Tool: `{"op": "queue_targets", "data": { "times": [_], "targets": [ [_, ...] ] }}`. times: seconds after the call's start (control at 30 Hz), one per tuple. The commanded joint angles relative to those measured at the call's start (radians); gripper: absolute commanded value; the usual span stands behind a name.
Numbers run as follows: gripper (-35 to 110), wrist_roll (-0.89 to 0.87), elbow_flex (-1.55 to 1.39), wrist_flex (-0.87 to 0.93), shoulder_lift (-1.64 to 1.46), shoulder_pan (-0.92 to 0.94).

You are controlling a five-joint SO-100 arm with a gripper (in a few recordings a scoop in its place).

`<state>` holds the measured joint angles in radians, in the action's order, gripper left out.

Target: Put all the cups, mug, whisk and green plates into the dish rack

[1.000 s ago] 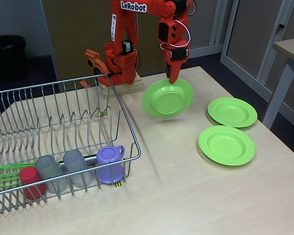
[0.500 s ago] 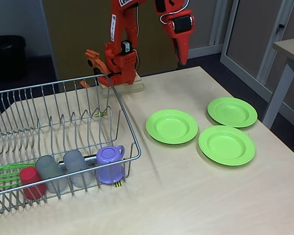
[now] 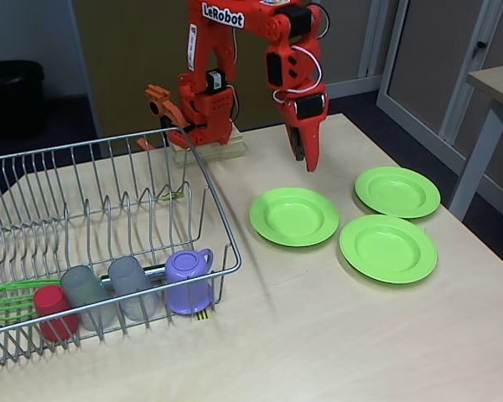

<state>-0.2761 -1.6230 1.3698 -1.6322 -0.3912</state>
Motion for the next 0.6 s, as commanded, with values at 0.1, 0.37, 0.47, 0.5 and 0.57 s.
{"op": "queue_targets", "data": {
  "times": [0.1, 0.37, 0.47, 0.5, 0.57],
  "targets": [
    [30, -0.011, -0.123, -0.264, 0.117, 0.032],
    [31, -0.046, 0.006, -0.327, 0.365, 0.043],
    [31, -0.061, 0.032, -0.348, 0.43, 0.038],
    [31, -0.071, 0.038, -0.353, 0.449, 0.037],
    [31, -0.084, 0.046, -0.368, 0.482, 0.034]
  ]
}}
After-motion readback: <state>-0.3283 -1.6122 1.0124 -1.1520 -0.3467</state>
